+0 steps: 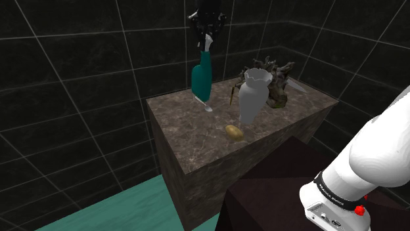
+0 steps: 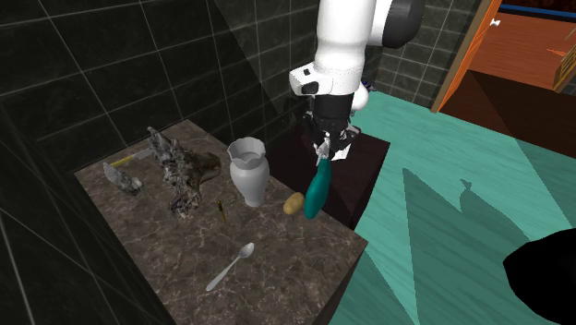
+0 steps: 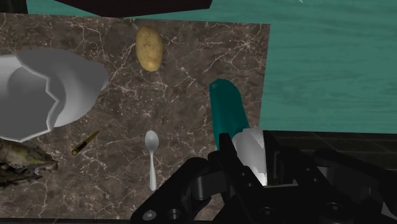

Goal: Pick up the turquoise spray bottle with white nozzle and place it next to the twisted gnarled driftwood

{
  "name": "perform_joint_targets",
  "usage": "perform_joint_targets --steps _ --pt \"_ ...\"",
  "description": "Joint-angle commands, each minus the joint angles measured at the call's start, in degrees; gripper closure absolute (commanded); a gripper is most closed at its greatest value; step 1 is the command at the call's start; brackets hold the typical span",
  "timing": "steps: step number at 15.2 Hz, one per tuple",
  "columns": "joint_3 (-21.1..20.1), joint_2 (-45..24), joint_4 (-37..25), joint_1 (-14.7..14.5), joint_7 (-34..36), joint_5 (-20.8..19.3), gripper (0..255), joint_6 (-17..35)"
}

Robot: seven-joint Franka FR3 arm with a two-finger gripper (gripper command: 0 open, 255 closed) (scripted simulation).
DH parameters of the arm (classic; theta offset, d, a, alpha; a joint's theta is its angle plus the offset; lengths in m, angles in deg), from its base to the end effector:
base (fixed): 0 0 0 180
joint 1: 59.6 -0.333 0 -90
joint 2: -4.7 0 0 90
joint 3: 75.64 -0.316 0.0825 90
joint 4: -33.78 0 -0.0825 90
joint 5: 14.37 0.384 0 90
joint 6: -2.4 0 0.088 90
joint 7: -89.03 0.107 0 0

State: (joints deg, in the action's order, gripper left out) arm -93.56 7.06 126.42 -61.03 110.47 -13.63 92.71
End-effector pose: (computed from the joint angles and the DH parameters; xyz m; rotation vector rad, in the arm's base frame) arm 0.5102 0.1844 0.6247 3.1408 -0.0578 -0.0023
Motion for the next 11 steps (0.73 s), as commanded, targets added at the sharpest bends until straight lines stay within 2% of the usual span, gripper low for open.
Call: perform_joint_targets --steps 1,11 --pt "-0.05 -0.52 -2.28 -0.03 0.12 -0.16 255 -1.79" --pt "-0.51 -4.08 -14.5 -0.48 0.92 -1.27 255 -10.64"
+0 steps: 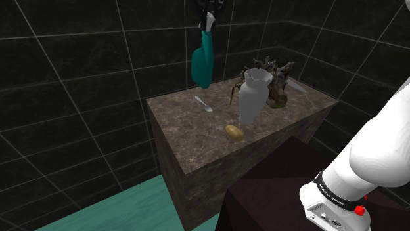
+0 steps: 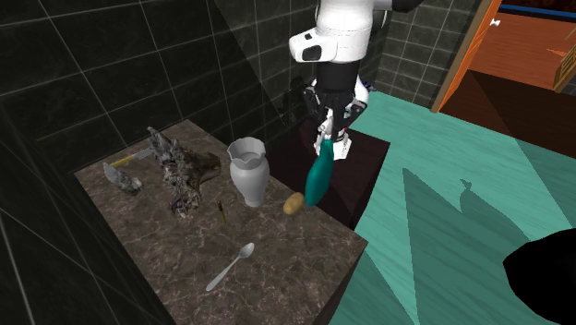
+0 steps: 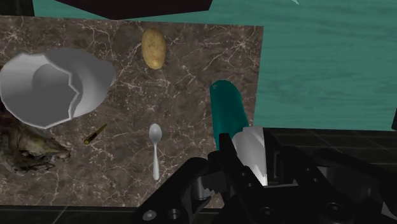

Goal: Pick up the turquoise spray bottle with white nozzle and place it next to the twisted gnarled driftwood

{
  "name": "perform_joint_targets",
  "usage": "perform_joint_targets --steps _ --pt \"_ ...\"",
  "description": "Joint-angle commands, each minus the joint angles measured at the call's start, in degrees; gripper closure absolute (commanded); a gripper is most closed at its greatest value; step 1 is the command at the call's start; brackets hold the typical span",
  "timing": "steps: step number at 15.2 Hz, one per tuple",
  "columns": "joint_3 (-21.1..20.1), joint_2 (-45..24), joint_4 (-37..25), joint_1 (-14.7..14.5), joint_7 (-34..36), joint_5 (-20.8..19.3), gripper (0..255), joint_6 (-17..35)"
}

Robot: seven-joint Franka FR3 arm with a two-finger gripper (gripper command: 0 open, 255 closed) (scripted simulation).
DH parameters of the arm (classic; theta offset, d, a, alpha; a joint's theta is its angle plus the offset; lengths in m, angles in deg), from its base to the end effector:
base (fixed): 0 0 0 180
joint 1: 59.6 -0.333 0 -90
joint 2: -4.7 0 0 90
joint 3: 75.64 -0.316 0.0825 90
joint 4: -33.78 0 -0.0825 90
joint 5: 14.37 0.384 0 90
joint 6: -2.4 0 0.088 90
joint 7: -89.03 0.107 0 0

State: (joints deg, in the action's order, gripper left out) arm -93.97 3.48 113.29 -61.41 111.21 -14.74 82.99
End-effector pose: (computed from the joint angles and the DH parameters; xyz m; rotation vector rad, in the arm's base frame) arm 0.5102 0.1837 0.6838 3.1409 -0.0577 -0.0022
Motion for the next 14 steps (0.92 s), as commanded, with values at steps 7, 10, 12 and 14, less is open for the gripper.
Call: perform_joint_targets --steps 7,10,12,14 --pt "-0.69 -4.66 -12.48 -0.98 1.06 -1.61 255 -8.08" --pt "-1.03 -7.15 -18.41 -1.68 1.54 -2.57 255 -11.66" --pt "-1.28 -9.21 -23.06 -2.36 1.91 -3.41 255 -14.35" --pt "-1.44 -10.8 -26.54 -2.97 2.16 -4.08 255 -16.31"
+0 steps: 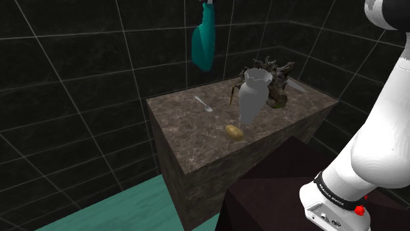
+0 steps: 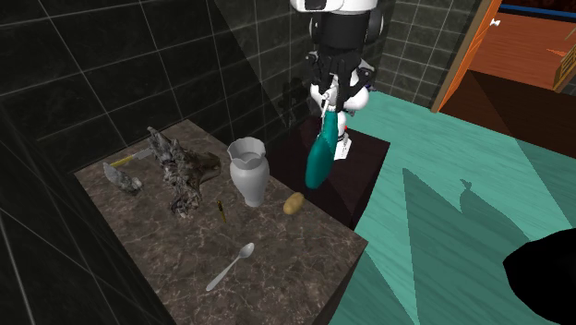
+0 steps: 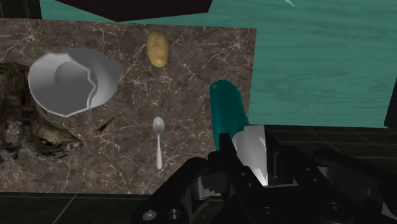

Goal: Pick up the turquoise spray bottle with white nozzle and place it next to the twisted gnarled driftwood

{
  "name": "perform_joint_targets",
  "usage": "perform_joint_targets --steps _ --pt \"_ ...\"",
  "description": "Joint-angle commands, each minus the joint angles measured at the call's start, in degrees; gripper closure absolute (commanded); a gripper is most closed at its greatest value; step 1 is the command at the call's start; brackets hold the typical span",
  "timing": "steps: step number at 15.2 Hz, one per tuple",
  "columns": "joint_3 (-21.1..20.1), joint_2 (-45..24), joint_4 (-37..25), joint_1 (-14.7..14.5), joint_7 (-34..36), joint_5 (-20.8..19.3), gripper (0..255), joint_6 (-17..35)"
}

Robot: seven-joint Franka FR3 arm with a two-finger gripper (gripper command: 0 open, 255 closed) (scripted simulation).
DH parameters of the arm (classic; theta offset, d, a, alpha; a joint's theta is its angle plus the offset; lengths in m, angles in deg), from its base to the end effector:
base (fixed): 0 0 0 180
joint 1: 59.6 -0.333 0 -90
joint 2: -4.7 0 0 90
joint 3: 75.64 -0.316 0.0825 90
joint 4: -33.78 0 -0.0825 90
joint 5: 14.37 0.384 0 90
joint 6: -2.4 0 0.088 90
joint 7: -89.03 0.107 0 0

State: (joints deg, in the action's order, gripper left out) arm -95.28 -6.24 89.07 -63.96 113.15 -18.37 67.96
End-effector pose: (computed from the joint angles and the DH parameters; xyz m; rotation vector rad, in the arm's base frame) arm 0.5102 0.1840 0.7546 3.1406 -0.0576 -0.0027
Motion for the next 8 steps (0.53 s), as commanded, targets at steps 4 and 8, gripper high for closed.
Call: perform_joint_targets --steps 4,8 --pt "2.69 7.77 9.36 5.01 -6.09 3.01 255 2.03" --pt "6.14 14.1 16.99 8.63 -12.5 4.79 255 3.54"
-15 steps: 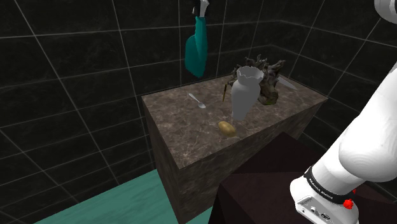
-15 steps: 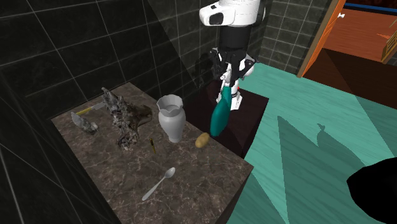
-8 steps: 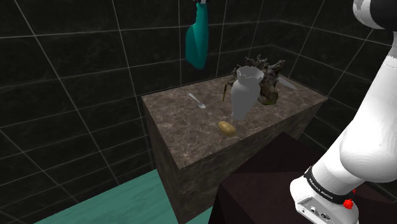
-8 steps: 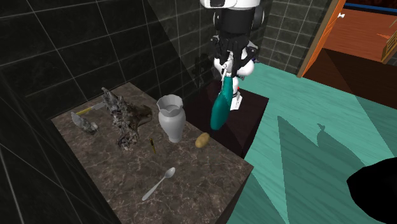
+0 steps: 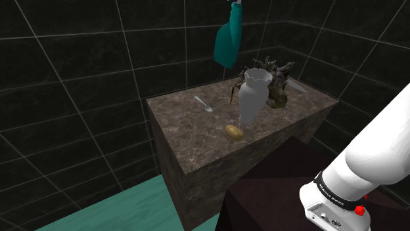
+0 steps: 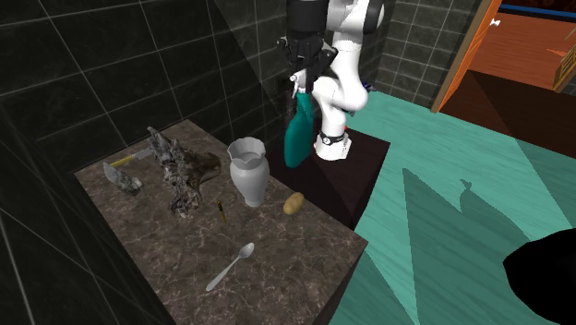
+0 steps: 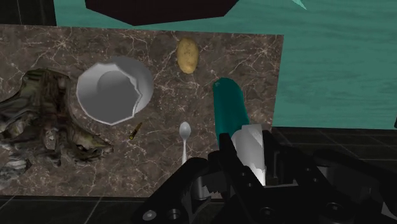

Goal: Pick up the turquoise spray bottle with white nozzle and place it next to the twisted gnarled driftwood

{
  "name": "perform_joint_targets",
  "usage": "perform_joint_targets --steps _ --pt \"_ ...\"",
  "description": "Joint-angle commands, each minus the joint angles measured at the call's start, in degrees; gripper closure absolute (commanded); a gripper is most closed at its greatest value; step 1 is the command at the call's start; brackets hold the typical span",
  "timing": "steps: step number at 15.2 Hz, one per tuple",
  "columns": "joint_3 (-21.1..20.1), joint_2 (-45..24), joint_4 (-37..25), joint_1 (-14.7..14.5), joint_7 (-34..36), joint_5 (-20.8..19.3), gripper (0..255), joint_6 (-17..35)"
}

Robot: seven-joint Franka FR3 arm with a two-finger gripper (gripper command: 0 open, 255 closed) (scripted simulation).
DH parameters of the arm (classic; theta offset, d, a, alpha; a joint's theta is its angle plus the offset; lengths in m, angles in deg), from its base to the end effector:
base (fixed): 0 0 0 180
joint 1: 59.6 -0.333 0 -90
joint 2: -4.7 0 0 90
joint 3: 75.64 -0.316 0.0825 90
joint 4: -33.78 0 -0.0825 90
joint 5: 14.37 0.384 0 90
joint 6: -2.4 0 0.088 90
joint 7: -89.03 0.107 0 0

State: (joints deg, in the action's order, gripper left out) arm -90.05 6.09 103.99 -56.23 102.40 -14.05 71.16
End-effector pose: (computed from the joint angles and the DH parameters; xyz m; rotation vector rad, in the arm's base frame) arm 0.4816 0.0973 0.7591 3.1398 -0.0608 -0.0025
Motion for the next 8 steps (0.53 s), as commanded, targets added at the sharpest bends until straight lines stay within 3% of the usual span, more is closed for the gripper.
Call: perform_joint_targets --steps 1,8 --pt "1.8 3.08 3.59 1.67 -3.34 0.72 255 0.58" --pt "8.34 9.83 11.15 6.06 -14.3 0.91 255 1.34"
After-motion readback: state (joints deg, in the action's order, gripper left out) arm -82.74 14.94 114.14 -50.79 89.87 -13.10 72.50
